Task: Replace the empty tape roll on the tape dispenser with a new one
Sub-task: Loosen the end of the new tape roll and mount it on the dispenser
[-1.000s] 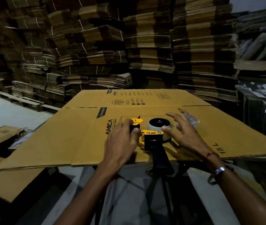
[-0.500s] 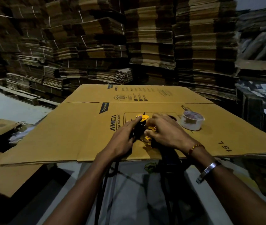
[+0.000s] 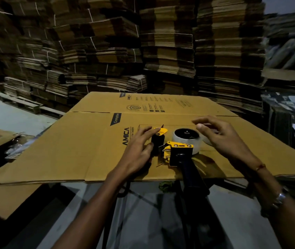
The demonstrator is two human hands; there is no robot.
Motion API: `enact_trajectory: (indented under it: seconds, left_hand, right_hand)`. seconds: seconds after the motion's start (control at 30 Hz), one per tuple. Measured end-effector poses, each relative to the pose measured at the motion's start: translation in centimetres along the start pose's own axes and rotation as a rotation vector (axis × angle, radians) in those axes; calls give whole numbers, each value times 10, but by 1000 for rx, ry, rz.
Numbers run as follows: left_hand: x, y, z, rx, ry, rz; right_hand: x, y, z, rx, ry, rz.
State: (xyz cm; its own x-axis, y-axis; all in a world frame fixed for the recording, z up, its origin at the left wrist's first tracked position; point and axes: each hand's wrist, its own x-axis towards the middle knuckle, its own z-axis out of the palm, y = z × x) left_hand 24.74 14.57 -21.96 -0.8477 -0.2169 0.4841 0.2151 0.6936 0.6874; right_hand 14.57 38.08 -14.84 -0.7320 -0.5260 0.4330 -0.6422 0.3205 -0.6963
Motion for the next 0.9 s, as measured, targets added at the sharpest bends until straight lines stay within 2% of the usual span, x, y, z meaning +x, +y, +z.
enact_trajectory:
  seconds: [0.07,0.13,0.33,0.5,0.67,0.9]
  left_hand:
    - [9,2,2,-7,56,25]
    - [24,7,2,48,34,31]
    - [67,23,1,419,-216,127]
    - [75,22,13,750,-321,247]
    - [72,16,25,790,-248,255]
    - [63,1,26,594,-174,287]
  right_hand:
    - [1,19,1,3,36,60]
    - [1,35,7,-28,9,92]
    - [-1,56,20,-4,-175,120]
    - [1,68,27,82,-142,57]
    - [-1,75,32,71,-79,6]
    - [-4,76,34,103,-24,-10]
